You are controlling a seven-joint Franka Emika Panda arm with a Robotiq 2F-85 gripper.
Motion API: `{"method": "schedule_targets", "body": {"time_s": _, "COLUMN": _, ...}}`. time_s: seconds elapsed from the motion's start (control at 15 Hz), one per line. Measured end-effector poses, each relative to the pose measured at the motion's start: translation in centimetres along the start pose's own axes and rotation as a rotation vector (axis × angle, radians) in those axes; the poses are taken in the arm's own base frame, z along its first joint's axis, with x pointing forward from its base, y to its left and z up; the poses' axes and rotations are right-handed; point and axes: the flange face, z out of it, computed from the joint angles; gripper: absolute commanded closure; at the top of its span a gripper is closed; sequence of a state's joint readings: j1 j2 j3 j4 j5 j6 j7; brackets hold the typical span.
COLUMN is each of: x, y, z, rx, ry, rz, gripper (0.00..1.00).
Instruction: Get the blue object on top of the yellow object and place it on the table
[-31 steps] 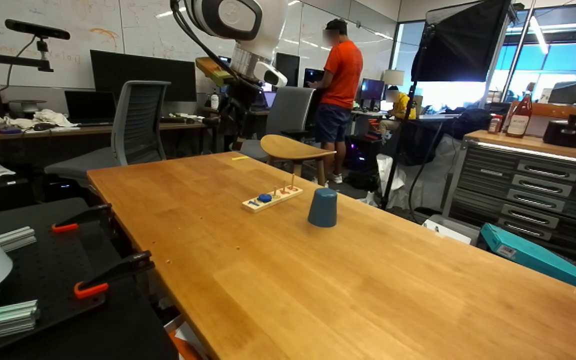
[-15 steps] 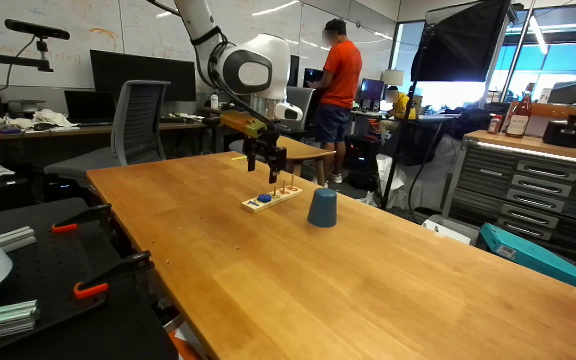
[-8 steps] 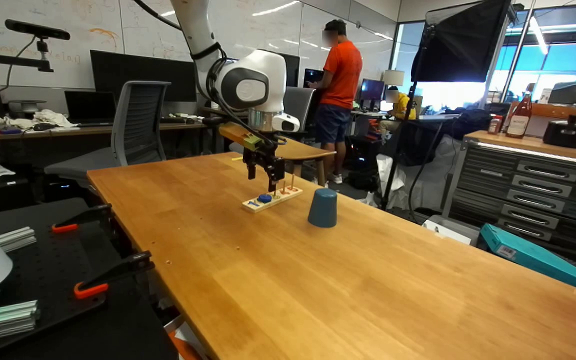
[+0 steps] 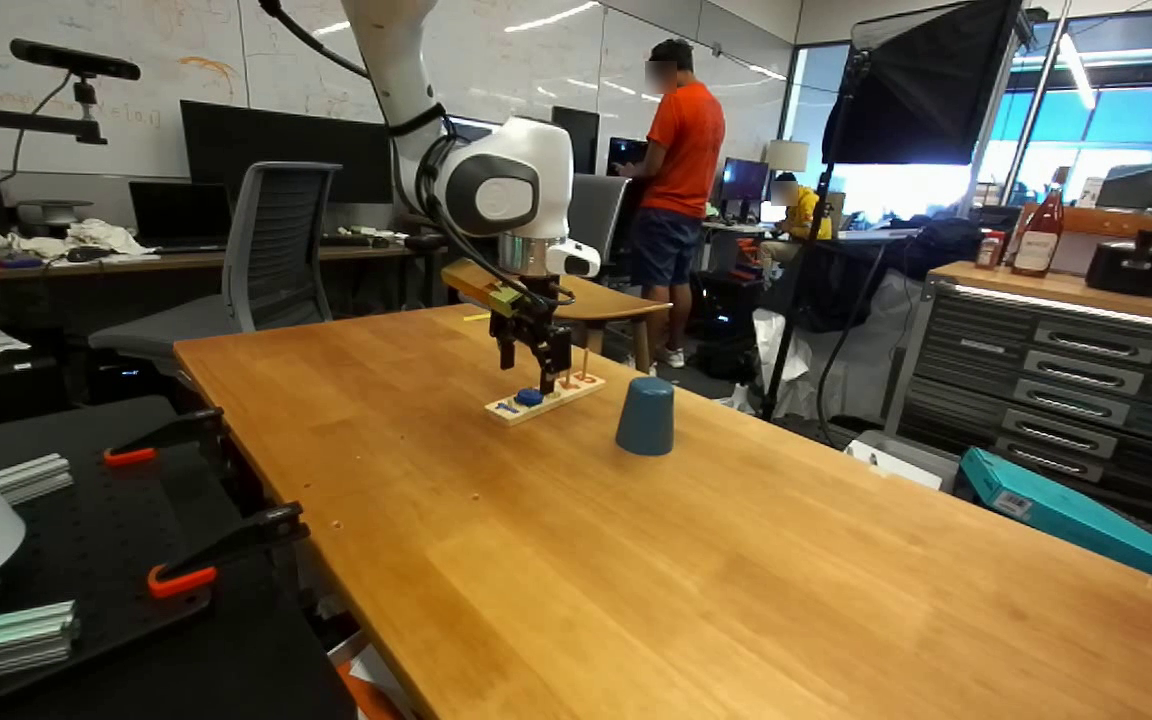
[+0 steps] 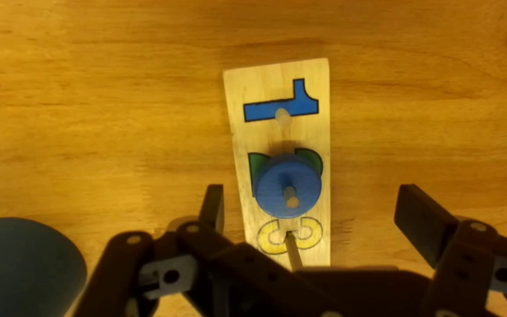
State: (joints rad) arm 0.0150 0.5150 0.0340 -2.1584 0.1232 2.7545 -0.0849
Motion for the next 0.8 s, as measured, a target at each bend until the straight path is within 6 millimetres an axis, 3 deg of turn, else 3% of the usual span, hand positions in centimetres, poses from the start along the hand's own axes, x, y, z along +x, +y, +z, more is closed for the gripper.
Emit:
{"method": "schedule_targets", "body": {"time_s": 0.13, "x": 0.1, "y": 0.0, "z": 0.3, "rx": 0.0, "ry": -0.001, "rz": 0.003, "gripper": 0.04}}
{"method": "schedule_targets", "body": {"time_s": 0.27, "x": 0.1, "y": 0.0, "z": 0.5, "rx": -0.001, "ry": -0.004, "rz": 0.003, "gripper": 0.29}}
{"method": "schedule_targets", "body": {"time_s": 0.4, "x": 0.1, "y": 0.0, "z": 0.8, "rx": -0.001, "ry": -0.007, "rz": 0.002, "gripper": 0.38}}
{"method": "schedule_targets", "body": {"time_s": 0.67, "x": -0.1, "y": -0.1, "z": 1.4, "rx": -0.009, "ry": -0.016, "rz": -0.009, "gripper": 0.71}}
{"method": "schedule_targets", "body": {"time_s": 0.8, "x": -0.1, "y": 0.0, "z": 1.6, "rx": -0.015, "ry": -0.012, "rz": -0.014, "gripper": 0.81}}
